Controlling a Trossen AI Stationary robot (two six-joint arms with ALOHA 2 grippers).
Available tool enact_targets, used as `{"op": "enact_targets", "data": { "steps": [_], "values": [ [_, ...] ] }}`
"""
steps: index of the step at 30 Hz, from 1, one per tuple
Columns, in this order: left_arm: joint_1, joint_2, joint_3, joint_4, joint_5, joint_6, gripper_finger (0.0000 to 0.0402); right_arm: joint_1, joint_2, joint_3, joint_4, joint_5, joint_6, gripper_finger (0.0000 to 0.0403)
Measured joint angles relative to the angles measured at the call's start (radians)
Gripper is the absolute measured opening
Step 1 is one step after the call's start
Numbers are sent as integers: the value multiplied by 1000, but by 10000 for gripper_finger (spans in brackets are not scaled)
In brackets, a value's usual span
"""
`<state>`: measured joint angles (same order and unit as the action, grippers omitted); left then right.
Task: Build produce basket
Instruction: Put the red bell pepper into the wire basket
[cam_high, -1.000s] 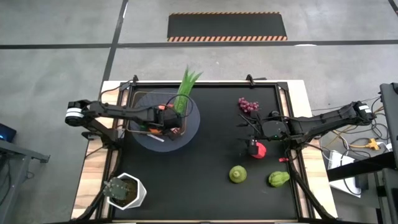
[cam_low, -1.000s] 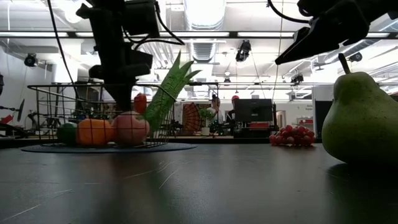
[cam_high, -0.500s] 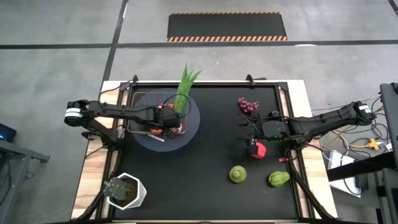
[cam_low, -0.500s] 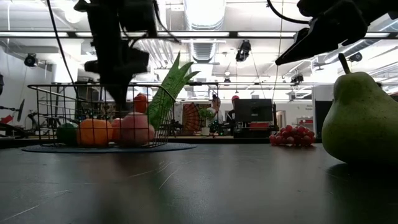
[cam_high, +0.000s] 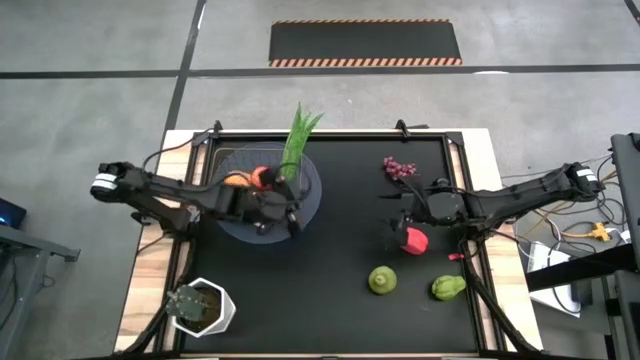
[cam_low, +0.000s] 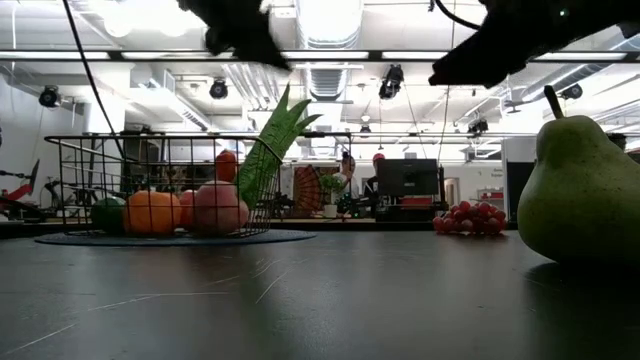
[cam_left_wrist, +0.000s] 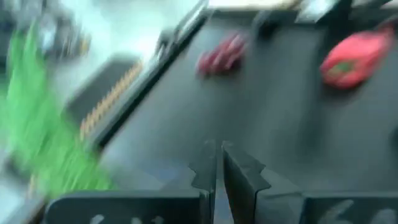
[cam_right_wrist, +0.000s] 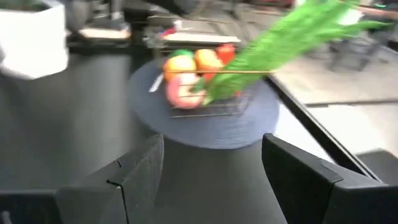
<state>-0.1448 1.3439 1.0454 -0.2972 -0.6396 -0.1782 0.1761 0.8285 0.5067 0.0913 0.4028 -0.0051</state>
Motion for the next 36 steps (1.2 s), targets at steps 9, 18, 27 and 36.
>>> {"op": "enact_targets", "data": {
  "steps": [9,18,27,36],
  "values": [
    [-103,-19,-155,556,83,507,10,-27,42,34,-57,158,191,256],
    [-99,-63,-237,616,108,557,10,-68,106,286,-658,-380,575,256],
    [-98,-82,-241,650,108,559,10,-30,287,437,-1300,-429,768,281],
    [-98,-83,-246,648,108,558,10,-30,402,427,-1312,-472,680,370]
  ]
}}
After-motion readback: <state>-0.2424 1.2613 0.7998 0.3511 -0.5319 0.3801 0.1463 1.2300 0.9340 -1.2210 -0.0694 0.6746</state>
